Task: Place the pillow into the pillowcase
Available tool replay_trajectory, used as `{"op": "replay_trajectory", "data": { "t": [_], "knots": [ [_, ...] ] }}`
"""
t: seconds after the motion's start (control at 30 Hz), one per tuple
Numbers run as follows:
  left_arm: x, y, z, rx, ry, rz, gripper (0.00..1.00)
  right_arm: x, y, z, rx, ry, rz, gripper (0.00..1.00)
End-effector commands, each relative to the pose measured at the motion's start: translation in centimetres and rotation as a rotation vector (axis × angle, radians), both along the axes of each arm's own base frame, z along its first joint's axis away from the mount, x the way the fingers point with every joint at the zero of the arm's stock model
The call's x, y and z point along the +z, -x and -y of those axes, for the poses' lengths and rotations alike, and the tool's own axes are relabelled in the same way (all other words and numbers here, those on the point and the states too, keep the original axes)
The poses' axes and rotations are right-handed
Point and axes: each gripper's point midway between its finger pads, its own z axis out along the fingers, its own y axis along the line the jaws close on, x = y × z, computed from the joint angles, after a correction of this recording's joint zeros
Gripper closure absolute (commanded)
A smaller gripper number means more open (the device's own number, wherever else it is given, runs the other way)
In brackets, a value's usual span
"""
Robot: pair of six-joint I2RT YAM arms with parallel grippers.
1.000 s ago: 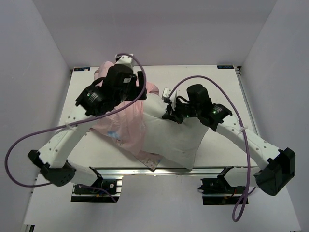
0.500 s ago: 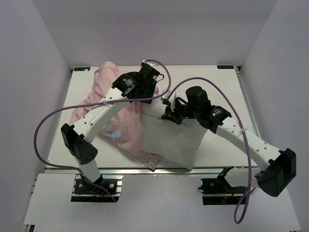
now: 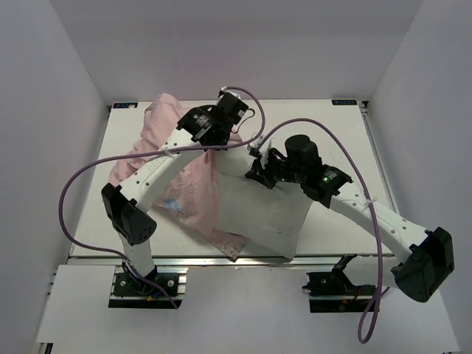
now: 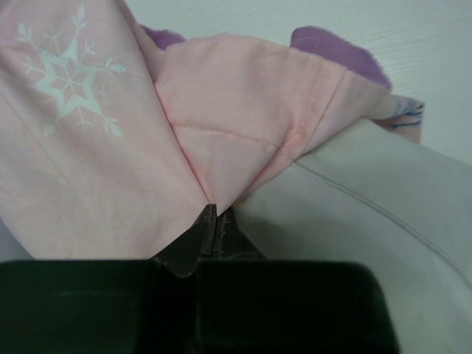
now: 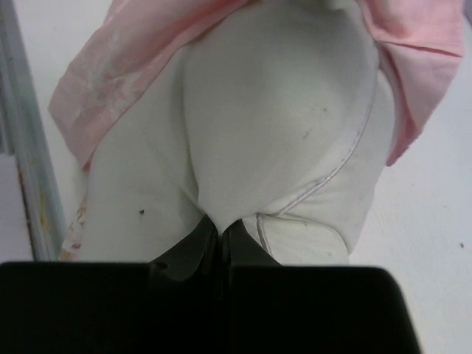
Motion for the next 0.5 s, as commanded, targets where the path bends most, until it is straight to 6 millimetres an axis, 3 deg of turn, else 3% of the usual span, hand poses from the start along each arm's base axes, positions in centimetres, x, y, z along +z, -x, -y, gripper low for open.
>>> {"op": "replay_trajectory", "data": {
  "t": [0.0, 0.07, 0.1, 0.13, 0.17, 0.2, 0.23, 0.3, 0.33, 0.47],
  "knots": [
    [6.5, -0.5, 2.9, -0.118, 0.212, 0.141, 1.00, 3.7, -2.4, -1.9, -0.095, -0.177, 0.074, 1.00],
    [11.1, -0.3, 4.4, -0.196, 0.351, 0.247, 1.00, 5.9, -4.0, -2.0, -0.181, -0.257, 0.111, 1.00],
    [13.0, 0.1, 5.1, -0.242, 0.407, 0.282, 1.00, 8.7, -4.6, -2.3, -0.188, -0.348, 0.192, 1.00],
    [14.6, 1.2, 6.7, -0.340, 0.495, 0.281, 1.00, 10.0, -4.8, -2.4, -0.194, -0.398, 0.233, 1.00],
    [17.4, 2.2, 7.6, -0.416, 0.577, 0.334, 1.00, 10.7, -4.9, -2.2, -0.204, -0.442, 0.259, 1.00],
    [19.3, 4.2, 9.1, -0.541, 0.669, 0.323, 1.00, 13.3, -5.4, -1.8, -0.239, -0.537, 0.334, 1.00],
    [20.3, 5.3, 10.1, -0.609, 0.721, 0.315, 1.00, 14.5, -5.6, -1.5, -0.257, -0.583, 0.372, 1.00],
    [21.7, 6.9, 11.0, -0.679, 0.795, 0.291, 1.00, 15.8, -5.1, -1.1, -0.266, -0.677, 0.405, 1.00],
    [21.5, 7.4, 11.5, -0.705, 0.814, 0.268, 1.00, 19.2, -3.9, -0.4, -0.253, -0.820, 0.479, 1.00],
    [19.4, 9.5, 13.9, -0.807, 0.891, 0.132, 1.00, 22.3, -0.8, 0.3, -0.233, -1.087, 0.545, 1.00]
  ]
}}
